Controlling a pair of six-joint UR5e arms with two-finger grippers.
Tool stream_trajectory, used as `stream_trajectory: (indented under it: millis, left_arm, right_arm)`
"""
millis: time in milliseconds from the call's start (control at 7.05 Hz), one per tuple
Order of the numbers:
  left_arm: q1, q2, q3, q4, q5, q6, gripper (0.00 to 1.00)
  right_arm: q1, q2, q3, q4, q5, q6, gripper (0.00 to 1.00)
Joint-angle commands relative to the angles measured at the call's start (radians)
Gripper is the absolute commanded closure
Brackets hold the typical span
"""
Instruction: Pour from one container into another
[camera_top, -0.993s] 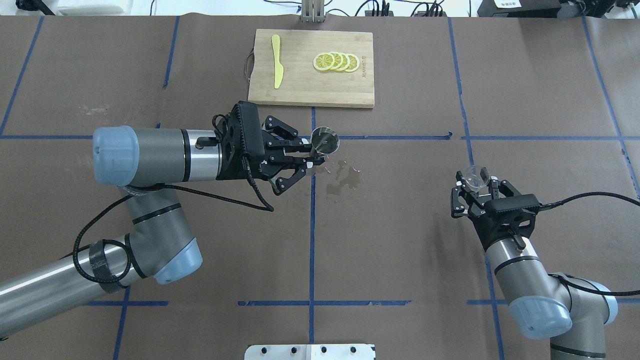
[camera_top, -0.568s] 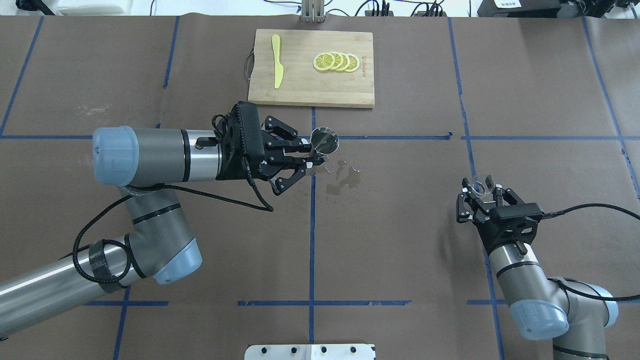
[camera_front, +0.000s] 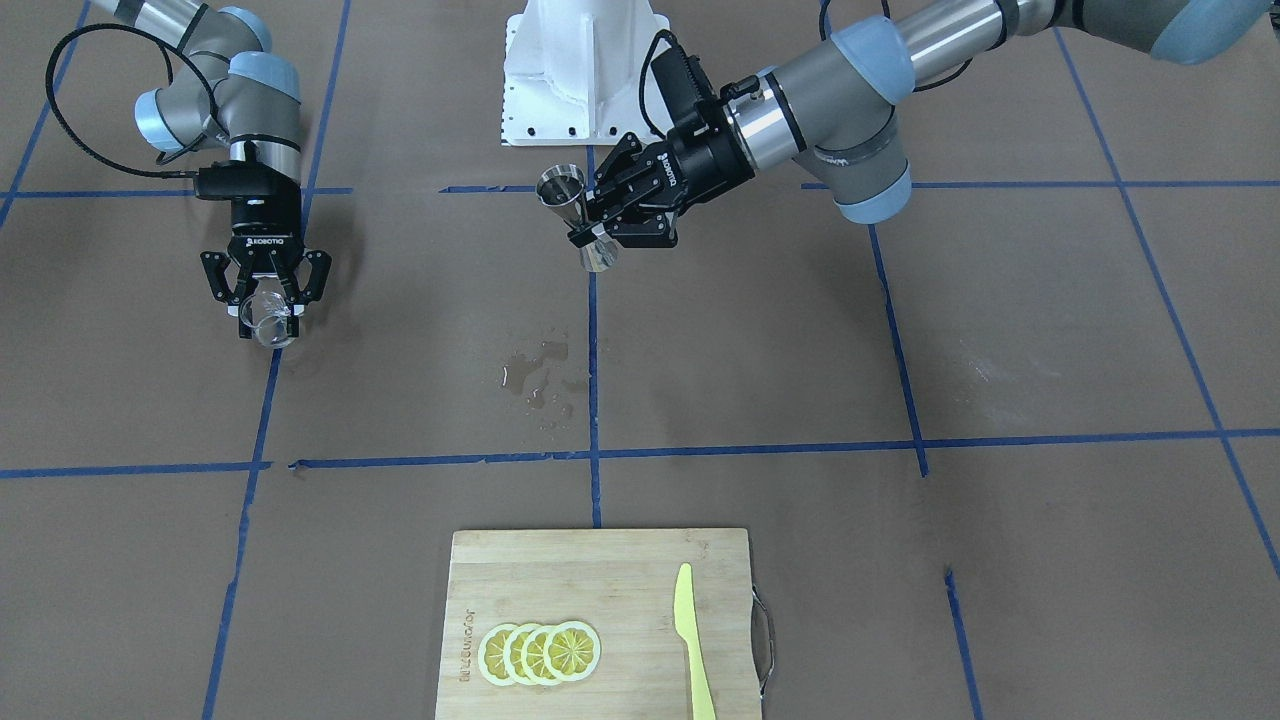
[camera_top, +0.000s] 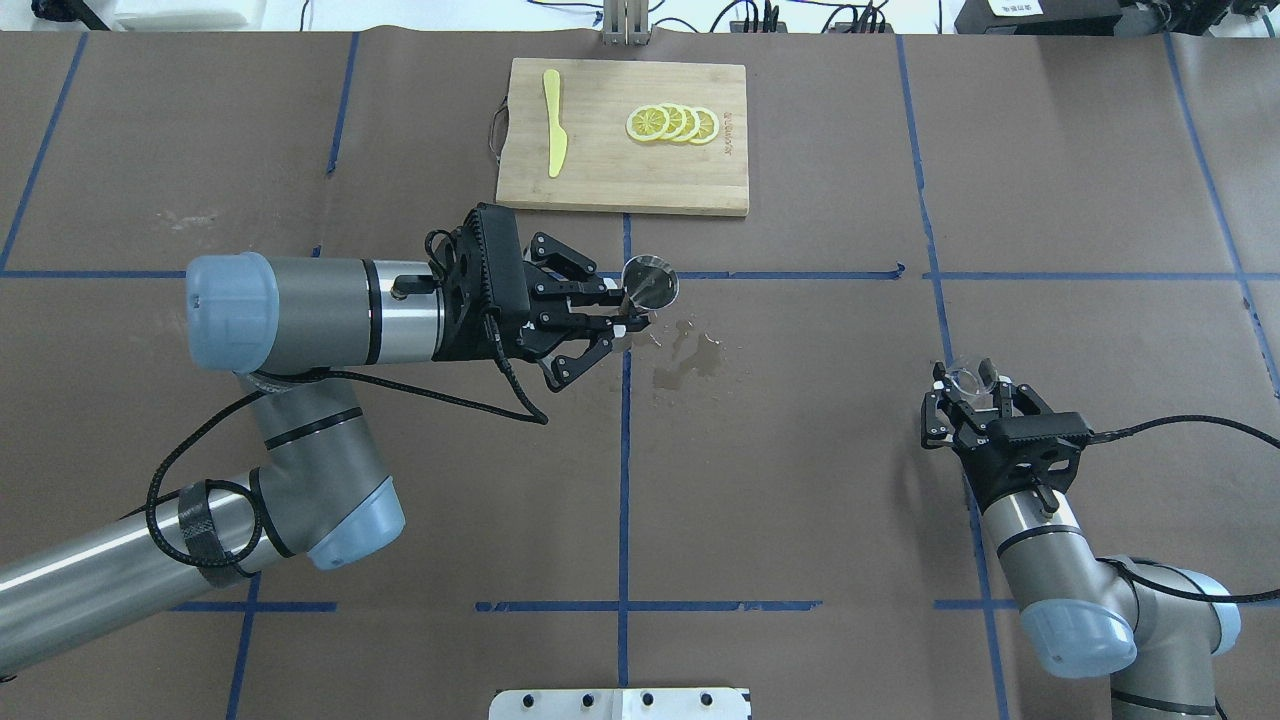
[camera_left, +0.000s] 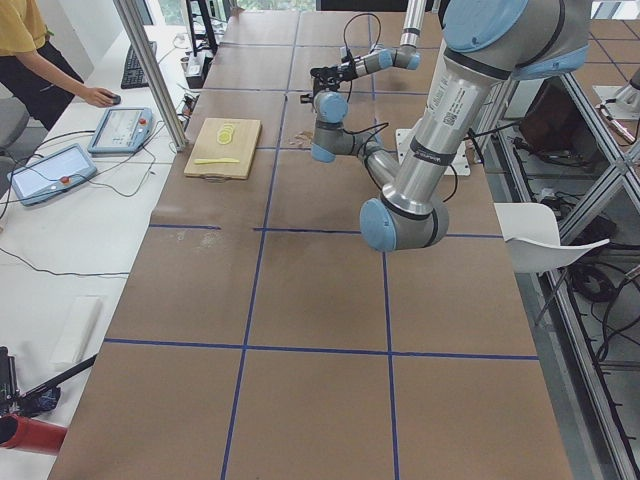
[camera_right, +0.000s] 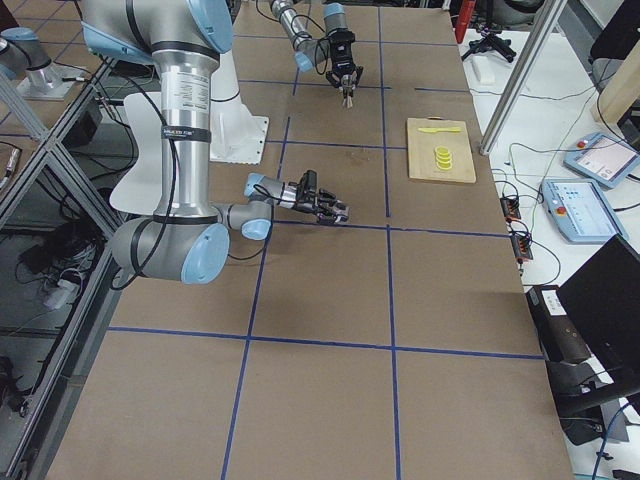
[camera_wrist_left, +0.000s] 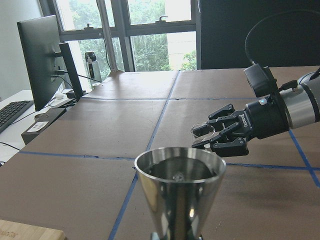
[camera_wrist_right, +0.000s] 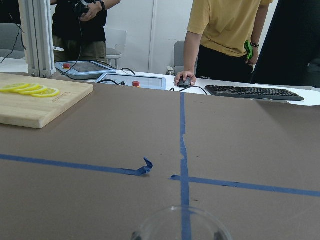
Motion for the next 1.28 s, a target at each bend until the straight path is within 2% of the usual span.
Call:
stream_trajectory:
  millis: [0, 284, 568, 1135]
  left_arm:
    - [0.0, 0.0, -0.001, 0.0, 0.0, 0.0, 1.0]
    - [0.0, 0.0, 0.001, 0.0, 0.0, 0.0, 1.0]
    - [0.0, 0.0, -0.001, 0.0, 0.0, -0.002, 1.0]
    - [0.0, 0.0, -0.001, -0.001, 0.0, 0.0, 1.0]
  right_arm:
    - [0.001, -0.005, -0.001, 0.0, 0.004, 0.022, 0.76]
    - [0.003, -0.016, -0.001, 0.007, 0.01, 0.024, 0.73]
    - [0.002, -0.057, -0.004, 0.077, 0.013, 0.022, 0.72]
    - [-0.006, -0.034, -0.027, 0.076, 0.013, 0.022, 0.66]
